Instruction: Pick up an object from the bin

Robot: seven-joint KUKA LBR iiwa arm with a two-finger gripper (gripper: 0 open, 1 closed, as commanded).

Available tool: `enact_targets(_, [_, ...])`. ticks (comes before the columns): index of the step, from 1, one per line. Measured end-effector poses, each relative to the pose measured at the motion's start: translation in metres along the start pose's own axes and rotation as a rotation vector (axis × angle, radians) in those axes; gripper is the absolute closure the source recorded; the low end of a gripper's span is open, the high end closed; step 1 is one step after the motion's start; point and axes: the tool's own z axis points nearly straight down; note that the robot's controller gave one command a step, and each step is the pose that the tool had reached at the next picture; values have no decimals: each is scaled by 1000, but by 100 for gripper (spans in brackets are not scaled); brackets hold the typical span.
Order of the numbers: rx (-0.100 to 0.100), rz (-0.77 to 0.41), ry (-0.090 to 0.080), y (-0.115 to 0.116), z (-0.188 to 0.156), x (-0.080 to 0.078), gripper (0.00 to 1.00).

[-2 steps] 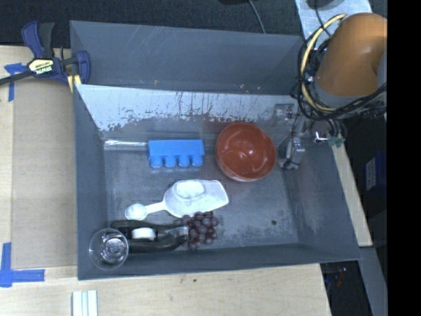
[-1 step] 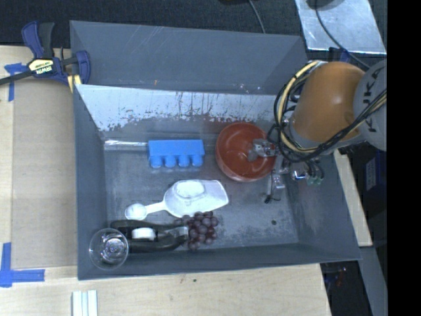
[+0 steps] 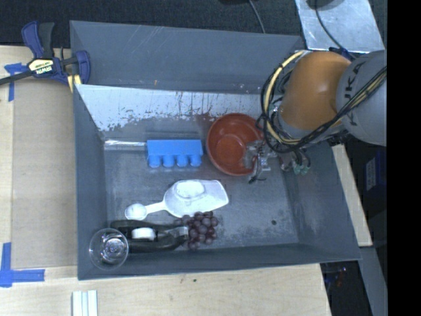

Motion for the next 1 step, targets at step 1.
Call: enact_targets(1, [0, -1, 0, 0, 0, 0, 100])
